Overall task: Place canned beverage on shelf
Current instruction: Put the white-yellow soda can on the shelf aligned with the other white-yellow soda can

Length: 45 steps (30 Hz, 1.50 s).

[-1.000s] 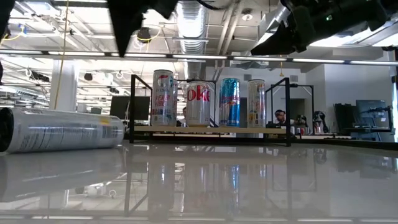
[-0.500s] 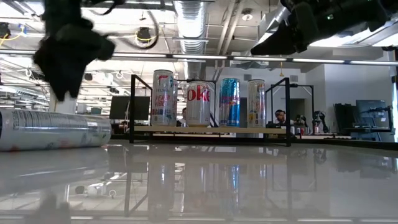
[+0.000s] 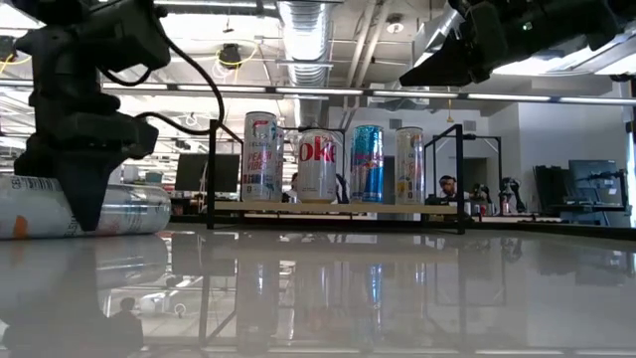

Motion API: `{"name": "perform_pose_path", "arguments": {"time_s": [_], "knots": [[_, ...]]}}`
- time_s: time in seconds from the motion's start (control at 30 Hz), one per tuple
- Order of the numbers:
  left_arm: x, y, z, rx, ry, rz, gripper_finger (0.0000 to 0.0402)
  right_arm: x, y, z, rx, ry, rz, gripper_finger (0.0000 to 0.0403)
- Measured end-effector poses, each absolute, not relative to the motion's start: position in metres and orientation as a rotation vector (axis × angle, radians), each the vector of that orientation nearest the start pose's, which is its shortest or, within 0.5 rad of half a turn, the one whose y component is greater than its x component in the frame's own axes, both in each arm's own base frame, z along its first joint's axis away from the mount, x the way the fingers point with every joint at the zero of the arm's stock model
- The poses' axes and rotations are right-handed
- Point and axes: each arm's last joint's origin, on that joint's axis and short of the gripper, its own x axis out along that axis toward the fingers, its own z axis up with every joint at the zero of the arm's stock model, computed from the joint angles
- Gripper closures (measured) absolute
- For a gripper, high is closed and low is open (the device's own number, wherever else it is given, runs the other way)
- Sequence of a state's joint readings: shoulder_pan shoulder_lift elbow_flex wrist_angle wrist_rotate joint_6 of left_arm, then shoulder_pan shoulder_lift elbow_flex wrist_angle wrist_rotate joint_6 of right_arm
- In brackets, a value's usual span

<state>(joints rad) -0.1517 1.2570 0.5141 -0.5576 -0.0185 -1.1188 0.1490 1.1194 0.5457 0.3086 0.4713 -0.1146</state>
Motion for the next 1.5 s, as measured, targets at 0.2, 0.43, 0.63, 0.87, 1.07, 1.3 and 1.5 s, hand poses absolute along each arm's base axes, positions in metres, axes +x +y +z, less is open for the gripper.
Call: {"name": "perform_pose_path", "arguments": {"time_s": [0.2,0.43,0.63,0.87,1.07,1.3,1.5], "knots": [[0.195,-0.033,0.159,-0.713,1.296,0.576,0.0173,0.233,0.02,0.234,-0.196,0.274,-0.312,0.0376],[0.232,-0.037,0.234,-0.418,1.222,0.48,0.0173,0.234,0.017,0.233,-0.189,0.272,-0.324,0.0376],[0.27,-0.056,0.29,0.003,1.235,0.393,0.0173,0.241,0.018,0.226,-0.216,0.29,-0.319,0.0376],[0.317,-0.091,0.297,0.696,1.361,0.379,0.0173,0.254,0.02,0.221,-0.257,0.238,-0.296,0.0376],[0.336,-0.111,0.278,0.997,1.4,0.306,0.0173,0.263,0.023,0.216,-0.287,0.199,-0.221,0.0376],[0.332,-0.107,0.27,0.763,1.567,0.138,0.0173,0.269,0.017,0.217,-0.282,0.203,-0.239,0.0376],[0.326,-0.107,0.257,0.693,1.684,0.047,0.0173,0.269,0.015,0.218,-0.267,0.201,-0.247,0.0376]]}}
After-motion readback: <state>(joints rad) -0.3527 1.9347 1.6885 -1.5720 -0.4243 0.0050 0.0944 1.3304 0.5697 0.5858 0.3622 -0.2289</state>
